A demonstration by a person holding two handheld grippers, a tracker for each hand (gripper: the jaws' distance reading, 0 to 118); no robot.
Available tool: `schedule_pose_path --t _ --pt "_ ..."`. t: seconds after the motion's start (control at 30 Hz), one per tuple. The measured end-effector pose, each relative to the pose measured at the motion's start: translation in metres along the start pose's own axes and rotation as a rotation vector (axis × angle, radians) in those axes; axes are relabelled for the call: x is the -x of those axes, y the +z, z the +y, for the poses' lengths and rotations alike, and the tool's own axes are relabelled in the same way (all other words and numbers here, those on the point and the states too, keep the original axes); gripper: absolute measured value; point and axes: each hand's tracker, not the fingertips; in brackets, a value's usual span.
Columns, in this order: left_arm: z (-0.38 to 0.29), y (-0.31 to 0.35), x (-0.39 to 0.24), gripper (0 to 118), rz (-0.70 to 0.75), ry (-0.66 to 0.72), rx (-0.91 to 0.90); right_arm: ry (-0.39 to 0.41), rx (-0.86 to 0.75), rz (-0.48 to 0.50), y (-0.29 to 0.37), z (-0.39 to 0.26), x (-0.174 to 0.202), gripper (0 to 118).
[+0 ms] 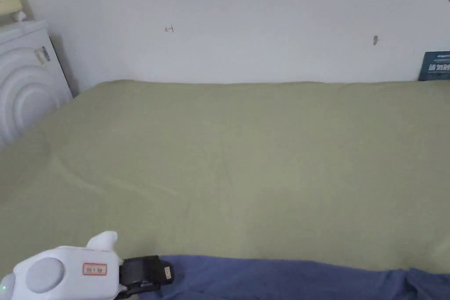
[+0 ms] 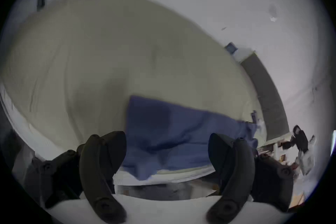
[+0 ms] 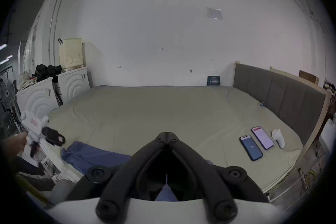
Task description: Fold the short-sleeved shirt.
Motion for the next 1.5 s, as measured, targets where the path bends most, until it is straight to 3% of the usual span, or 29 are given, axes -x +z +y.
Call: schedule_pose_path --t 0.03,0.17,0.23,0.3,0.33,0.37,0.43,0.57,0.67,0.87,1.1,1.27,1.3,1.37,1.4,1.5 --pt "-0.002 -0.007 0.004 99 0.047 -0.023 0.012 -0.007 0.007 0.003 -0.001 -0.001 0.0 0" --pt "-0.016 -0.03 0.013 98 -0.085 0.088 0.063 0.004 0.049 0.009 -0.007 -0.004 0.0 0" --pt "-0.019 -0.028 0.008 97 -0.032 0.078 0.014 0.006 0.065 0.006 -0.01 -0.005 0.0 0" --pt "-0.018 -0.026 -0.001 69 0.093 0.091 0.025 0.003 0.072 0.01 -0.011 -0.006 0.002 0" --pt "-0.016 -0.026 -0.008 45 0.208 0.052 0.048 0.0 0.077 0.013 -0.012 -0.007 0.003 0" --pt "-0.015 -0.023 -0.014 33 0.293 -0.02 0.061 0.001 0.082 0.015 -0.013 -0.007 0.005 0" --pt "-0.015 -0.021 -0.021 15 0.169 -0.032 0.055 0.007 0.086 0.022 -0.013 -0.009 0.009 0" --pt "-0.013 -0.015 -0.038 14 0.131 -0.032 0.053 0.007 0.102 0.032 -0.012 -0.009 0.01 0" --pt "-0.01 0.012 -0.061 14 0.053 -0.047 -0.077 0.007 0.092 0.021 -0.003 -0.008 0.004 0" --pt "-0.018 0.035 -0.157 14 -0.069 -0.34 -0.124 -0.027 0.071 -0.007 0.007 -0.003 -0.013 0" --pt "-0.054 -0.04 -0.248 14 -0.192 -0.506 0.021 -0.037 0.058 -0.031 0.018 -0.004 -0.026 0" --pt "-0.078 -0.123 -0.259 16 -0.223 -0.453 0.141 -0.044 0.078 -0.066 0.023 -0.013 -0.037 0" --pt "-0.08 -0.136 -0.255 24 -0.196 -0.428 0.159 -0.044 0.088 -0.076 0.023 -0.015 -0.037 0" --pt "-0.085 -0.156 -0.241 61 -0.25 -0.323 0.188 -0.045 0.101 -0.085 0.022 -0.018 -0.039 0" --pt "-0.086 -0.154 -0.236 65 -0.347 -0.257 0.159 -0.048 0.104 -0.085 0.022 -0.019 -0.039 0" --pt "-0.075 -0.133 -0.228 70 -0.428 -0.107 0.138 -0.054 0.117 -0.078 0.018 -0.021 -0.037 0"
